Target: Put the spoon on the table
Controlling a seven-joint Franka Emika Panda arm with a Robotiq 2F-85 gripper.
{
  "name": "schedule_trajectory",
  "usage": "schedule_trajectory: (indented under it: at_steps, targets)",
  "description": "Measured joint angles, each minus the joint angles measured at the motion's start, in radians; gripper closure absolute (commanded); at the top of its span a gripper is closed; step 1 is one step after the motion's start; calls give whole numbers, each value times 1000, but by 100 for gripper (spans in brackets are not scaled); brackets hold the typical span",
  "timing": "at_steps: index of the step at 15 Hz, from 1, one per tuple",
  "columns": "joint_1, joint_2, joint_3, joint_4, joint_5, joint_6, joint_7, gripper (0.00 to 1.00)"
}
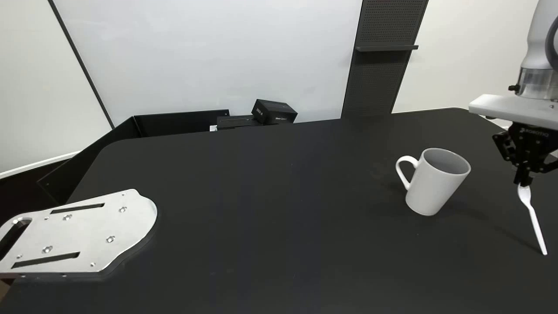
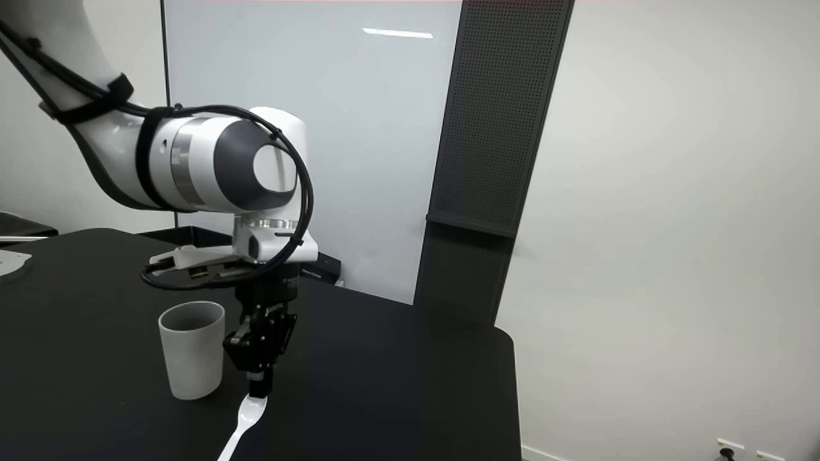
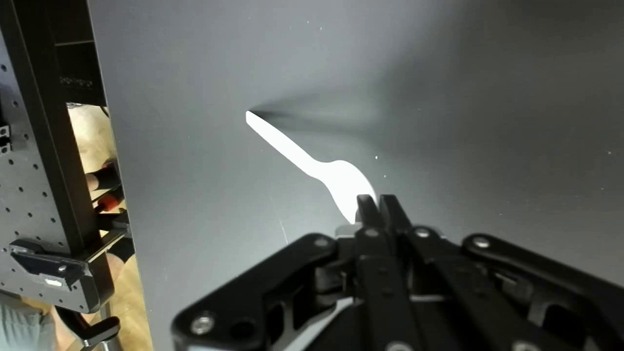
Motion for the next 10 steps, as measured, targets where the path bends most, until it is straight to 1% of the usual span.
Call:
schedule_trajectory:
  at_steps: [6, 8, 10]
  targets:
    - [42, 14, -26, 24, -5, 19, 0, 28]
    - [59, -1, -29, 18, -9, 66, 0, 15]
    - [82, -35, -31, -7, -35, 156, 4, 2]
